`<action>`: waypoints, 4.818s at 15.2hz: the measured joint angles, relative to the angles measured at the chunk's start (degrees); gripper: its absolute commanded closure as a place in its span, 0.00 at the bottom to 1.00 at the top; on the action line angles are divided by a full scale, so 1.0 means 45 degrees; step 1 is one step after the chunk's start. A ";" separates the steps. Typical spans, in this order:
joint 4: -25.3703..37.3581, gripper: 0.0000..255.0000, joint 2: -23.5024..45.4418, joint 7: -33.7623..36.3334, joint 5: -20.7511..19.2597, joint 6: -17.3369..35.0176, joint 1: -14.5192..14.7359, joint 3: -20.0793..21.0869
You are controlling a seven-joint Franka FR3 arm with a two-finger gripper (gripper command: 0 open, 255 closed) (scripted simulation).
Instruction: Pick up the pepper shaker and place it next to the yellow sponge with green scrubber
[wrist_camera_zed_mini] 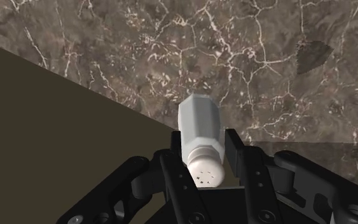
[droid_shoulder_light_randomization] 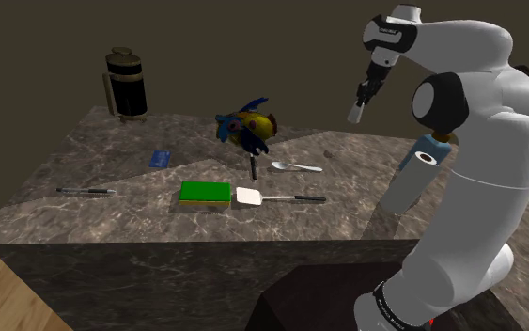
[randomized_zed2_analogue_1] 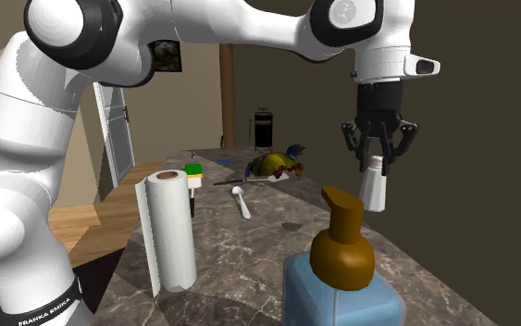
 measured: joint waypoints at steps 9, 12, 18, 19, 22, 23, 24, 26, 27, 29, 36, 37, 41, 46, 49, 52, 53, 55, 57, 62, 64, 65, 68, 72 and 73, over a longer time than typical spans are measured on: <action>0.2297 1.00 0.0464 -0.0017 0.0201 -0.1836 -0.0399 0.0002; 0.3206 1.00 0.0740 -0.0065 0.0333 -0.2473 -0.0632 0.0013; 0.2130 1.00 -0.0200 0.0729 -0.0163 -0.2297 0.0359 0.0073; 0.1790 1.00 -0.0461 0.1004 -0.0311 -0.2196 0.0659 0.0113; 0.0070 1.00 -0.1546 0.2007 -0.0916 -0.1490 0.1744 0.0305; -0.0329 1.00 -0.1814 0.2321 -0.1075 -0.1342 0.2024 0.0385; -0.0582 1.00 -0.2023 0.2641 -0.1208 -0.1284 0.2279 0.0475; -0.1152 1.00 -0.2421 0.3266 -0.1458 -0.1084 0.2757 0.0664; -0.1348 1.00 -0.2542 0.3534 -0.1540 -0.1007 0.2945 0.0754; -0.1796 1.00 -0.2819 0.4152 -0.1722 -0.0828 0.3366 0.0968; -0.3151 1.00 -0.3647 0.6389 -0.2262 -0.0330 0.4757 0.1839; -0.3294 1.00 -0.3744 0.6711 -0.2323 -0.0292 0.4941 0.1972; -0.3494 1.00 -0.3788 0.7817 -0.2431 -0.0194 0.5558 0.2448; -0.3311 1.00 -0.3397 0.9279 -0.2435 -0.0088 0.6368 0.3088; -0.3090 1.00 -0.3126 1.0086 -0.2435 -0.0088 0.6823 0.3434; -0.2821 1.00 -0.2817 1.0847 -0.2434 -0.0095 0.7253 0.3752; -0.2749 1.00 -0.2739 1.1112 -0.2443 -0.0113 0.7408 0.3860; -0.2175 1.00 -0.2206 1.1604 -0.2389 -0.0192 0.7685 0.4067; -0.1679 1.00 -0.1829 1.2088 -0.2377 -0.0344 0.7972 0.4259; 0.0067 1.00 -0.0498 1.3260 -0.2317 -0.0850 0.8690 0.4698; 0.1022 1.00 0.0209 1.3707 -0.2289 -0.1124 0.8967 0.4853; 0.1469 1.00 0.0506 1.3872 -0.2277 -0.1290 0.9074 0.4911; 0.2068 1.00 0.1119 1.4265 -0.2265 -0.1303 0.9328 0.5028; 0.1382 1.00 0.1108 1.4320 -0.2271 -0.0631 0.9349 0.5033; 0.1132 1.00 0.1069 1.4338 -0.2276 -0.0424 0.9361 0.5036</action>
